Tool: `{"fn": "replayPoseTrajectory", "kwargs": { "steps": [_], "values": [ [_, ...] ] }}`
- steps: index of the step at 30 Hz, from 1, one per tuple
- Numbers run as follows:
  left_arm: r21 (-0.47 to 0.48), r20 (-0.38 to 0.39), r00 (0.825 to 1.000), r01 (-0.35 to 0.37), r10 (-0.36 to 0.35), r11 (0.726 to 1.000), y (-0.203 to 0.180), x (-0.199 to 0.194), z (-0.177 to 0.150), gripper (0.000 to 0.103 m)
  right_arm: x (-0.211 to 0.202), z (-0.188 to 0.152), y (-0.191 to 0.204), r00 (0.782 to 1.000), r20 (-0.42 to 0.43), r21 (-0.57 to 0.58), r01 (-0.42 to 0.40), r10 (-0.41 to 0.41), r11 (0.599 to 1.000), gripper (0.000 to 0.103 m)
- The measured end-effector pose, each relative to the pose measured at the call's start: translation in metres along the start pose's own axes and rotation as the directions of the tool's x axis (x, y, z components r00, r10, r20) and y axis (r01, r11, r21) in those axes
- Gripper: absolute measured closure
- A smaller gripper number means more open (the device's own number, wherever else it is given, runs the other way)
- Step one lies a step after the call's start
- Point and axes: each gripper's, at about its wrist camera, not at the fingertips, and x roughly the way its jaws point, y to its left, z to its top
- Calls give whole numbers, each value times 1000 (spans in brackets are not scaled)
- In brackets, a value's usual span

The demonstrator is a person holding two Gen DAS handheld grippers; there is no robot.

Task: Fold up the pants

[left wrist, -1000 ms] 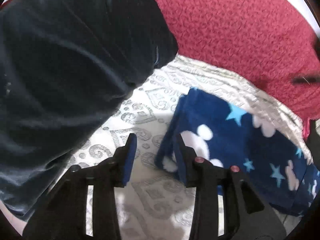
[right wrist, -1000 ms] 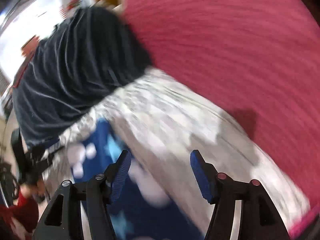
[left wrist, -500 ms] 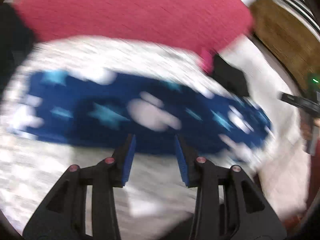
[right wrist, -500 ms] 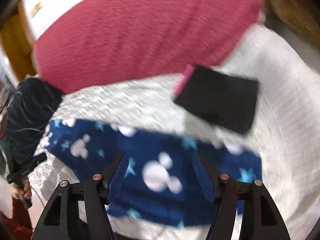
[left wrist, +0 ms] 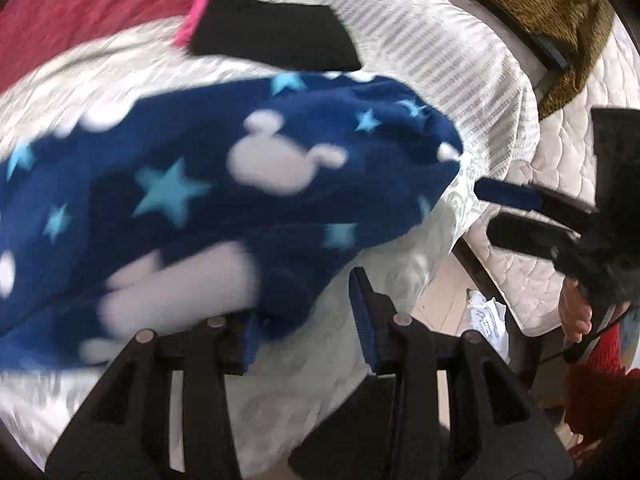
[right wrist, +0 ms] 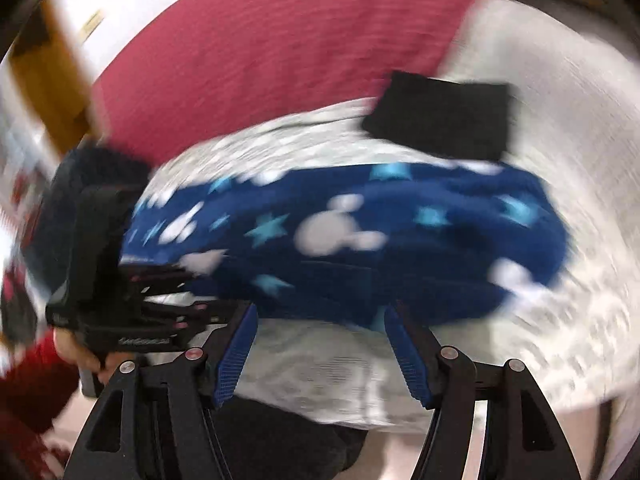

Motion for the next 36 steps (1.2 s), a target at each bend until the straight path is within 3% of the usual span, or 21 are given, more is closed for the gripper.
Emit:
{"fn": "replayPoseTrajectory", "kwargs": {
  "steps": [3, 6, 8, 9, 10, 13, 16, 17, 18, 20, 22, 24, 27, 29, 30, 31, 32, 33, 36],
  "values": [
    [-5, -7, 999, -32, 32, 999, -4, 10, 9, 57, -11, -10, -57, 998, 30, 221, 44, -52, 974, 35],
    [-53, -26, 1000, 8, -10, 999, 6, 15, 0, 57, -13, -18, -100, 999, 33, 360, 29, -43, 932, 34],
    [-88, -47, 998, 31, -35, 996, 10, 19, -6, 70, -8, -19, -126, 999, 33, 448, -5, -11, 894, 34],
    [-102, -53, 998, 11, -16, 995, 11, 21, -8, 85, -5, -18, -133, 999, 39, 476, -23, 5, 879, 34],
    [-115, -46, 999, 5, -10, 993, 12, 20, -10, 89, -1, -15, -142, 998, 53, 506, -53, 30, 861, 34],
    [-150, 11, 999, 40, -39, 988, 9, 6, -15, 89, 12, -4, -164, 988, 105, 575, -152, 112, 804, 30],
    [-116, 4, 1000, -4, 4, 993, 2, 5, -23, 89, 32, 7, -180, 986, 106, 662, -165, 127, 731, 25],
    [-107, -4, 1000, -21, 21, 994, 0, 7, -24, 89, 40, 11, -184, 988, 94, 680, -152, 121, 717, 44],
    [-103, -13, 999, -38, 37, 994, -1, 11, -26, 89, 44, 15, -185, 991, 80, 686, -133, 108, 716, 90],
    [-93, -13, 998, -56, 55, 994, -7, 12, -28, 89, 37, 27, -181, 994, 84, 671, -106, 66, 733, 89],
    [-71, 18, 998, -60, 62, 996, -16, 8, -28, 89, 8, 41, -164, 987, 159, 583, -114, 25, 804, 89],
    [-56, 34, 998, -51, 53, 997, -22, 9, -30, 89, -9, 48, -155, 986, 163, 517, -68, -21, 854, 88],
    [-32, 26, 997, -77, 78, 996, -28, 23, -37, 89, 13, 36, -183, 999, 24, 558, 14, -33, 830, 81],
    [-39, 25, 996, -87, 88, 995, -28, 27, -41, 88, 34, 21, -195, 994, -97, 542, 103, -60, 834, 76],
    [-39, 34, 996, -84, 85, 996, -29, 25, -42, 85, 27, 16, -193, 997, -45, 524, 77, -63, 848, 72],
    [-40, 35, 996, -76, 78, 996, -28, 23, -43, 82, 20, 15, -188, 993, -59, 498, 121, -105, 859, 67],
    [-41, 32, 997, -70, 72, 997, -28, 22, -44, 81, 12, 17, -184, 983, -74, 471, 183, -168, 863, 54],
    [-41, 28, 997, -71, 72, 997, -27, 22, -44, 81, -1, 20, -178, 966, -66, 448, 253, -251, 857, 48],
    [-38, 19, 997, -75, 75, 996, -26, 19, -42, 81, -34, 41, -160, 895, 20, 376, 406, -445, 833, 48]
  ]
}}
